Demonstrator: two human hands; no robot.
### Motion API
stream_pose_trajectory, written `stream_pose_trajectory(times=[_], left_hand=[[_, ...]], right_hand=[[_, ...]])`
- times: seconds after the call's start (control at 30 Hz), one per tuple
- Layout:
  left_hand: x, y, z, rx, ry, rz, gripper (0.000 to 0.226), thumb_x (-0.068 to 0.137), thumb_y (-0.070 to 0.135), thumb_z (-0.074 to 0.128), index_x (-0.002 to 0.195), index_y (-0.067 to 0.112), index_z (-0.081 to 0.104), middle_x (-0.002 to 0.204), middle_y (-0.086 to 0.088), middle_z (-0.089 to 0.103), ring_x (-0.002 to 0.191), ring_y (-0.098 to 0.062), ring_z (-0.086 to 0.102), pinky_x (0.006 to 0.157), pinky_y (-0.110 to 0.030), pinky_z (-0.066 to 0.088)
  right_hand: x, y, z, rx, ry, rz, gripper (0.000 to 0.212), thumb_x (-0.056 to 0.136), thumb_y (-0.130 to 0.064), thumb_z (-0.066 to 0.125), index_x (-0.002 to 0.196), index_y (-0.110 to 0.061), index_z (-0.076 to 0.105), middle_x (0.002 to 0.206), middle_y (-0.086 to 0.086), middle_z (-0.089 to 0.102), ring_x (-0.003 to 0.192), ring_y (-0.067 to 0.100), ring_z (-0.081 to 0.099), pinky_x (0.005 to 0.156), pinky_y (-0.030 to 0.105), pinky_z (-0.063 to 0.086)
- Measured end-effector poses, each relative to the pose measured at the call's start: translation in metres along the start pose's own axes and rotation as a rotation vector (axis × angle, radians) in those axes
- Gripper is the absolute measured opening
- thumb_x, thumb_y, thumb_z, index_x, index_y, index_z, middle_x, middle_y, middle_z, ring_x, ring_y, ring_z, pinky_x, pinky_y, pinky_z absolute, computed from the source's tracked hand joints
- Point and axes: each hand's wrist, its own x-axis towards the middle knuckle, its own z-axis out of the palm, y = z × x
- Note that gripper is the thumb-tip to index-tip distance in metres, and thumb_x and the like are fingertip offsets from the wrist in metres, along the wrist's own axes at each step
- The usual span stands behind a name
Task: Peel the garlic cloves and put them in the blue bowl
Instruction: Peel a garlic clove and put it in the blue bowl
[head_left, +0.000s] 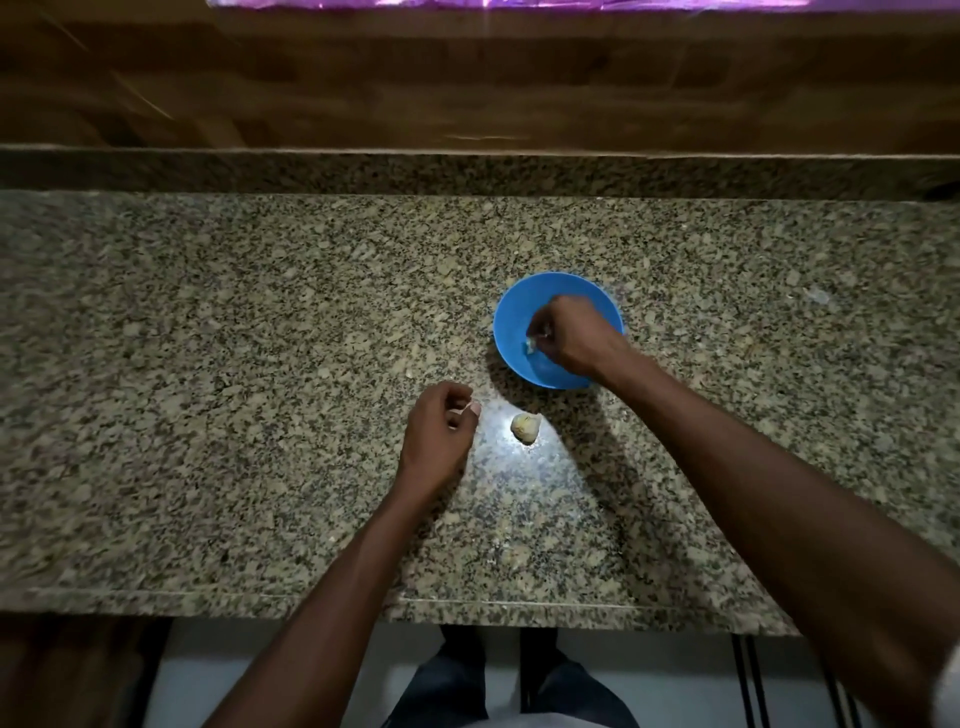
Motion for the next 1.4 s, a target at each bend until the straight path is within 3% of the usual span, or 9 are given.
stream_pose_trajectory(times=[0.07, 0.2, 0.4, 0.57, 0.83, 0.93, 1.1, 1.27, 1.4], left_hand=[[-0.001, -0.002, -0.002, -0.025, 0.003, -0.027, 0.016, 0.100, 0.025, 0.067, 0.115, 0.024, 0.064, 0.107, -0.001, 0.066, 0.090, -0.014, 0.068, 0.071, -0.034, 0.062], [-0.003, 0.000, -0.006, -0.024, 0.038, -0.017, 0.017, 0.100, 0.021, 0.067, 0.117, 0.020, 0.065, 0.111, 0.002, 0.065, 0.094, -0.005, 0.065, 0.075, -0.018, 0.054], [-0.005, -0.001, -0.005, -0.051, 0.051, -0.030, 0.017, 0.101, 0.024, 0.068, 0.117, 0.018, 0.065, 0.111, 0.001, 0.065, 0.094, -0.007, 0.066, 0.075, -0.021, 0.054], [-0.010, -0.002, -0.003, -0.034, 0.040, -0.021, 0.019, 0.101, 0.023, 0.067, 0.119, 0.017, 0.065, 0.112, -0.001, 0.066, 0.095, -0.011, 0.067, 0.078, -0.028, 0.058], [-0.015, -0.002, -0.002, -0.009, 0.053, -0.051, 0.020, 0.100, 0.023, 0.067, 0.119, 0.020, 0.064, 0.111, 0.000, 0.066, 0.094, -0.012, 0.068, 0.084, -0.038, 0.061], [-0.015, 0.000, -0.002, 0.004, 0.041, -0.042, 0.019, 0.101, 0.021, 0.066, 0.120, 0.020, 0.064, 0.113, -0.001, 0.066, 0.096, -0.012, 0.067, 0.084, -0.036, 0.061], [-0.014, 0.016, 0.005, 0.043, 0.025, -0.012, 0.018, 0.099, 0.022, 0.069, 0.116, 0.015, 0.068, 0.108, -0.001, 0.069, 0.094, -0.011, 0.066, 0.080, -0.029, 0.057], [-0.019, 0.031, 0.030, 0.118, -0.091, 0.105, 0.044, 0.085, 0.043, 0.084, 0.116, 0.017, 0.068, 0.106, -0.001, 0.064, 0.089, -0.013, 0.065, 0.074, -0.027, 0.055], [-0.021, 0.034, 0.049, 0.194, -0.107, 0.227, 0.035, 0.081, 0.035, 0.082, 0.107, 0.014, 0.072, 0.100, -0.001, 0.059, 0.087, -0.019, 0.062, 0.074, -0.035, 0.054]], right_hand=[[0.005, 0.004, 0.013, -0.049, -0.043, 0.022, 0.021, 0.091, -0.005, 0.070, 0.107, -0.011, 0.082, 0.107, 0.008, 0.079, 0.095, 0.029, 0.072, 0.079, 0.041, 0.058], [0.003, 0.006, 0.018, -0.093, 0.035, 0.003, 0.018, 0.091, -0.010, 0.075, 0.106, -0.013, 0.084, 0.104, 0.007, 0.080, 0.089, 0.028, 0.073, 0.070, 0.039, 0.057], [-0.004, 0.015, 0.019, -0.115, 0.045, 0.002, 0.019, 0.089, -0.013, 0.077, 0.108, -0.012, 0.083, 0.106, 0.007, 0.080, 0.091, 0.028, 0.073, 0.068, 0.034, 0.051], [-0.010, 0.010, 0.023, -0.143, 0.047, 0.064, 0.017, 0.089, -0.013, 0.074, 0.103, -0.012, 0.083, 0.100, 0.008, 0.079, 0.077, 0.025, 0.064, 0.064, 0.031, 0.041], [-0.011, 0.017, 0.005, -0.096, 0.045, 0.049, 0.025, 0.089, -0.013, 0.079, 0.114, -0.011, 0.080, 0.115, 0.011, 0.077, 0.103, 0.031, 0.070, 0.073, 0.036, 0.048], [-0.023, 0.016, -0.021, 0.061, 0.131, 0.083, 0.016, 0.093, -0.010, 0.074, 0.107, -0.010, 0.082, 0.106, 0.005, 0.079, 0.094, 0.023, 0.072, 0.079, 0.036, 0.053], [-0.085, 0.009, -0.058, 0.738, 0.292, 0.153, 0.016, 0.097, -0.027, 0.076, 0.099, -0.011, 0.081, 0.089, 0.002, 0.079, 0.083, 0.009, 0.077, 0.065, 0.023, 0.056], [-0.152, 0.008, -0.006, 0.829, 0.094, 0.243, 0.023, 0.098, -0.034, 0.073, 0.093, -0.012, 0.080, 0.087, 0.001, 0.080, 0.080, 0.011, 0.076, 0.065, 0.026, 0.059], [-0.171, 0.021, 0.052, 0.892, 0.086, 0.332, 0.022, 0.099, -0.032, 0.073, 0.090, -0.014, 0.080, 0.079, 0.004, 0.079, 0.075, 0.017, 0.077, 0.066, 0.033, 0.060]])
